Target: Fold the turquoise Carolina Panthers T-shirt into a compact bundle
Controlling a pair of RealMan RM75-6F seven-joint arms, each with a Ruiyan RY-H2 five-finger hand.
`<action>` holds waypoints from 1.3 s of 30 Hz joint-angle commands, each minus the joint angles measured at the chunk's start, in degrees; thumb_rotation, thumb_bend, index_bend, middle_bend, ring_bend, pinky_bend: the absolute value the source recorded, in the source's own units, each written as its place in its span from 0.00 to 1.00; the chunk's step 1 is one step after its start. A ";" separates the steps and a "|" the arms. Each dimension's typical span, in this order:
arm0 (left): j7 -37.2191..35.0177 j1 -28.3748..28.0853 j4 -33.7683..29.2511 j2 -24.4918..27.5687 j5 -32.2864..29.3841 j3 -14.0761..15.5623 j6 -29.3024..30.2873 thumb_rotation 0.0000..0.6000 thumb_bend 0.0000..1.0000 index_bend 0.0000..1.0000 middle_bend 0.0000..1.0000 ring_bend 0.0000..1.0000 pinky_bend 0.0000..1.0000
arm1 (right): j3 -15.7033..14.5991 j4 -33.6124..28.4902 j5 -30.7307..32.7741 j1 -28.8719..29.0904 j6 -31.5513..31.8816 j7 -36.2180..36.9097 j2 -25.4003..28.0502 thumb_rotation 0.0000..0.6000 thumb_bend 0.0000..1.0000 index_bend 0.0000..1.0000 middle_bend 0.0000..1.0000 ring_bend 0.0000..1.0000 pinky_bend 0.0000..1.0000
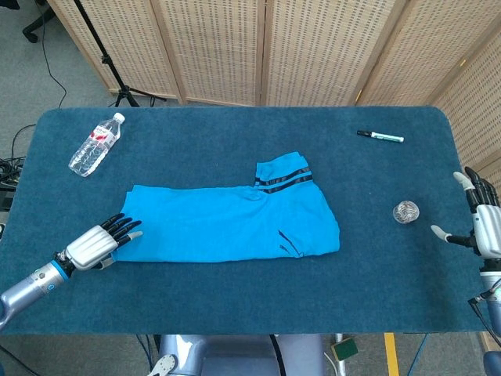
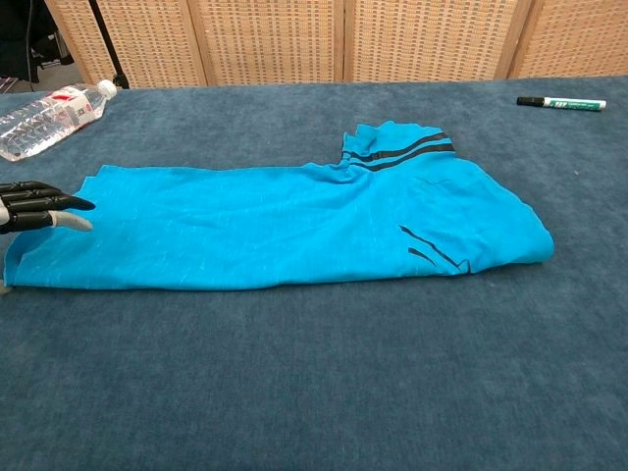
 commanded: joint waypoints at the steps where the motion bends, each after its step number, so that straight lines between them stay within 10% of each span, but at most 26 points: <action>1: -0.06 -0.12 0.03 -0.11 -0.31 -0.24 -0.30 1.00 0.35 0.00 0.00 0.00 0.00 | -0.02 -0.08 -0.11 -0.03 -0.01 0.16 0.06 1.00 0.00 0.00 0.00 0.00 0.00; 31: 0.96 -1.00 -0.25 -1.63 -0.31 0.30 -1.13 1.00 0.39 0.00 0.00 0.00 0.00 | 0.22 -0.01 -0.45 -0.14 -0.17 0.79 0.28 1.00 0.00 0.00 0.00 0.00 0.00; 39: 1.02 -0.72 -0.15 -1.59 0.06 0.78 -1.02 1.00 0.40 0.27 0.00 0.00 0.00 | 0.20 0.08 -0.48 -0.09 -0.36 0.74 0.20 1.00 0.00 0.00 0.00 0.00 0.00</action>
